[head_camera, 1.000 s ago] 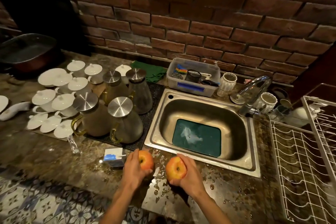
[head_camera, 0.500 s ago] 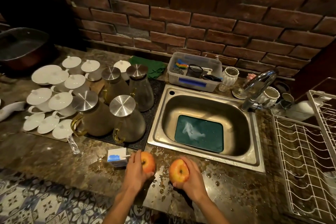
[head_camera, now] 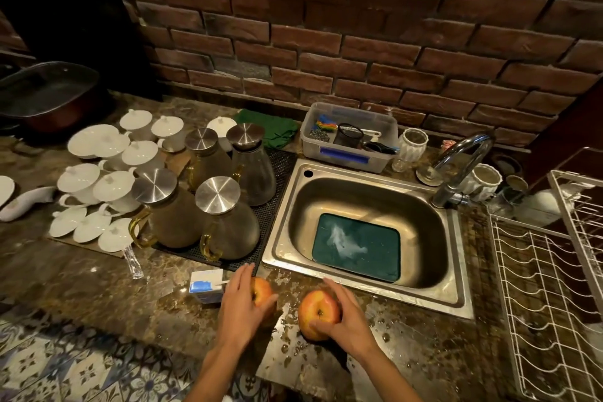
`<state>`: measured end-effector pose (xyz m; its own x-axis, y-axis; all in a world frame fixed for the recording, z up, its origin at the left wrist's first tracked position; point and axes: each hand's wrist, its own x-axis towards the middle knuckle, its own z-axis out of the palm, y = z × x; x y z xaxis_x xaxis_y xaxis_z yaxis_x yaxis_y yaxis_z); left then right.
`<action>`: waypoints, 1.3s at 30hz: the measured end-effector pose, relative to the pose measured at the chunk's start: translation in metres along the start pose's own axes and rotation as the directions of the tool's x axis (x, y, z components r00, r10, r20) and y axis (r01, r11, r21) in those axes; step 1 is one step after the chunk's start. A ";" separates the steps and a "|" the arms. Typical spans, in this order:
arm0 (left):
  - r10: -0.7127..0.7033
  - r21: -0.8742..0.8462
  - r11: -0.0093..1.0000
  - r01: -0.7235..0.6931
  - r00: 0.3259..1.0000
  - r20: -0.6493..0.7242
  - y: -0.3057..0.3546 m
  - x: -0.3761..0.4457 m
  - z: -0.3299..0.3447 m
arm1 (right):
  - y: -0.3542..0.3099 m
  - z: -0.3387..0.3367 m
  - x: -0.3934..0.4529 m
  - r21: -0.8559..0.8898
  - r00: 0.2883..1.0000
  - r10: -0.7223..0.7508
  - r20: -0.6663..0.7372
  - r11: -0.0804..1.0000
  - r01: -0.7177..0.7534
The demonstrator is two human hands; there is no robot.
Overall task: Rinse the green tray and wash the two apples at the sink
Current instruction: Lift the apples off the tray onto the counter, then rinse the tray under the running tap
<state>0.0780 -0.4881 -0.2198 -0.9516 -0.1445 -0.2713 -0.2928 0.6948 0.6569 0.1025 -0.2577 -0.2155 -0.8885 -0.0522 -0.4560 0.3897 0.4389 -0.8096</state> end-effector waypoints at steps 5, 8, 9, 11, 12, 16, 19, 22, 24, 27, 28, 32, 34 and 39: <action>0.064 -0.041 0.997 -0.066 0.997 -0.041 0.035 0.014 -0.004 | -0.008 -0.041 0.002 0.114 0.991 -0.005 -0.134 0.993 0.021; 0.130 -0.070 0.989 -0.132 0.991 -0.031 0.060 0.023 0.003 | -0.006 -0.074 0.005 0.132 0.976 -0.025 -0.217 0.990 0.055; 0.139 -0.080 0.987 -0.141 0.990 -0.026 0.068 0.027 0.006 | -0.005 -0.084 0.007 0.146 0.971 -0.021 -0.238 0.988 0.057; 0.150 -0.085 0.985 -0.151 0.989 -0.018 0.086 0.036 0.015 | -0.002 -0.107 0.010 0.173 0.963 0.015 -0.269 0.984 0.033; 0.152 -0.079 0.985 -0.153 0.988 -0.009 0.094 0.042 0.021 | -0.001 -0.119 0.011 0.182 0.958 0.032 -0.285 0.983 0.021; 0.135 -0.077 0.988 -0.133 0.991 0.022 0.121 0.064 0.045 | 0.008 -0.161 0.020 0.218 0.928 0.056 -0.369 0.976 0.027; 0.116 -0.073 0.991 -0.112 0.992 0.055 0.133 0.081 0.065 | 0.013 -0.189 0.030 0.261 0.907 0.087 -0.411 0.965 0.025; 0.086 -0.079 0.994 -0.077 0.989 0.123 0.141 0.099 0.087 | 0.022 -0.214 0.046 0.275 0.885 0.129 -0.447 0.961 -0.002; 0.075 -0.060 0.996 -0.067 0.986 0.148 0.143 0.110 0.100 | 0.026 -0.227 0.058 0.296 0.876 0.161 -0.455 0.955 -0.021; 0.051 -0.054 0.998 -0.042 0.983 0.177 0.146 0.132 0.117 | 0.034 -0.247 0.080 0.334 0.856 0.219 -0.467 0.941 -0.058; 0.039 -0.050 0.998 -0.030 0.981 0.190 0.145 0.139 0.123 | 0.036 -0.253 0.088 0.348 0.847 0.245 -0.471 0.934 -0.077; 0.029 -0.046 0.999 -0.019 0.976 0.215 0.138 0.164 0.140 | 0.042 -0.282 0.121 0.390 0.803 0.322 -0.501 0.913 -0.122; 0.021 -0.034 0.999 -0.014 0.977 0.212 0.133 0.173 0.147 | 0.046 -0.297 0.139 0.393 0.770 0.329 -0.546 0.913 -0.111; -0.011 -0.027 0.999 0.018 0.970 0.243 0.121 0.191 0.162 | 0.065 -0.338 0.189 0.473 0.738 0.399 -0.545 0.872 -0.122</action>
<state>-0.1240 -0.3178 -0.3064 -0.8971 0.0229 -0.4412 -0.3125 0.6730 0.6704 -0.1222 0.0644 -0.2296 -0.6324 0.6248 -0.4579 0.5629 -0.0354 -0.8257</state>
